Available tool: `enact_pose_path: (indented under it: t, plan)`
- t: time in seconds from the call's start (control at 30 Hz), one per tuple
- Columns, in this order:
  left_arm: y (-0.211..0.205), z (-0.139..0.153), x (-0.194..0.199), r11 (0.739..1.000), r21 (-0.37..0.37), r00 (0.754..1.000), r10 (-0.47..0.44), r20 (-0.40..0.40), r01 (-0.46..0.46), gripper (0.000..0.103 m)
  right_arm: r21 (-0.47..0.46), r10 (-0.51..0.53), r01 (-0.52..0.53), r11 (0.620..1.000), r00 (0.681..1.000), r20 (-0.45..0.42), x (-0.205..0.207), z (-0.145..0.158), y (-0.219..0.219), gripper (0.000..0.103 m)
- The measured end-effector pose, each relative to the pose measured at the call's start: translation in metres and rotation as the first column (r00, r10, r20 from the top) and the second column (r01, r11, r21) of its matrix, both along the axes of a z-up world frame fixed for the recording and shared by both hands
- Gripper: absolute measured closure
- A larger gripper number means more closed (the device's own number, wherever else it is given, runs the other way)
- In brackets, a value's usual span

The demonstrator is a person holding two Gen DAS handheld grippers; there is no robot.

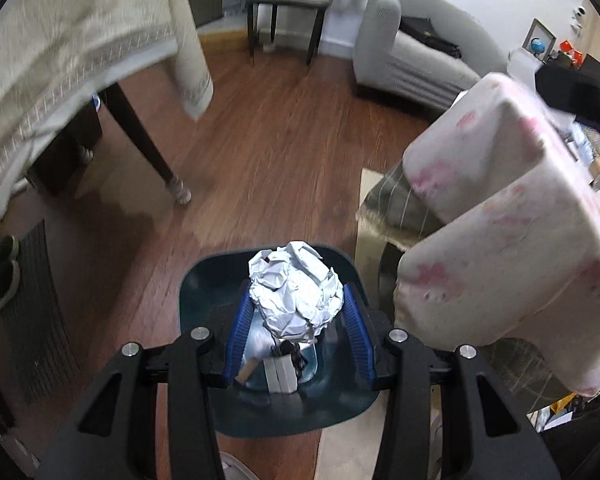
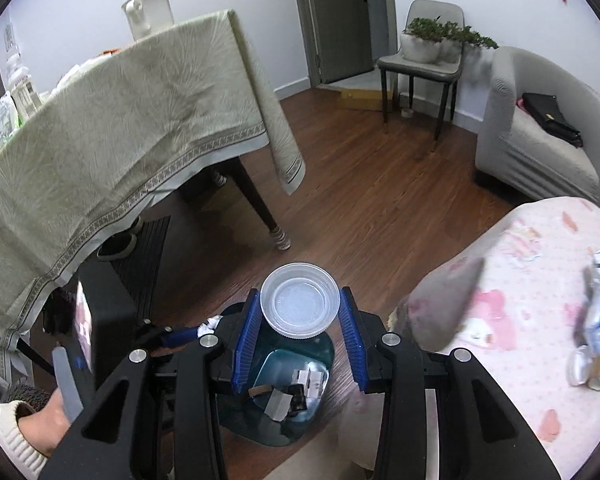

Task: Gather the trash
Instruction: 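Open the left tool to drop the foil ball into the bin, then lower the right tool into the bin and open it, releasing the clear cup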

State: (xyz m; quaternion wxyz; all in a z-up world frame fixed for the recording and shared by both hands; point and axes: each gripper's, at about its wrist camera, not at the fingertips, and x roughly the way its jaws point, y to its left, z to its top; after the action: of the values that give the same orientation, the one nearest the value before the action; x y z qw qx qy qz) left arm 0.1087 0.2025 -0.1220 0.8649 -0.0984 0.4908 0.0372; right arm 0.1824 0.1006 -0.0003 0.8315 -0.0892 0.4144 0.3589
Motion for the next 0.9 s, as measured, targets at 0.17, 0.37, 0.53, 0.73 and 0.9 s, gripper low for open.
enact_pose_path:
  t: [0.17, 0.37, 0.53, 0.73, 0.9]
  plan:
    - [0.009, -0.029, -0.004, 1.0, -0.026, 0.998, 0.013, -0.062, -0.015, 0.055, -0.043, 0.019, -0.02, 0.999, 0.999, -0.028, 0.0, -0.018, 0.017, 0.063]
    - [0.02, -0.067, -0.005, 0.999, -0.021, 0.985, 0.023, -0.174, -0.027, 0.055, -0.089, 0.051, -0.057, 0.994, 0.996, -0.068, 0.0, -0.044, 0.036, 0.063]
    - [0.027, -0.1, -0.01, 0.999, -0.024, 0.965, 0.016, -0.262, -0.023, 0.052, -0.13, 0.054, -0.068, 0.989, 0.993, -0.107, 0.004, -0.065, 0.049, 0.063]
    - [0.034, -0.103, -0.019, 1.0, -0.007, 0.962, 0.004, -0.274, -0.006, 0.036, -0.146, 0.067, -0.086, 0.985, 0.989, -0.133, 0.004, -0.08, 0.063, 0.063]
    - [0.049, -0.084, -0.028, 0.999, -0.015, 0.975, 0.034, -0.221, -0.038, 0.036, -0.19, 0.072, -0.103, 0.976, 0.984, -0.163, 0.006, -0.106, 0.077, 0.063]
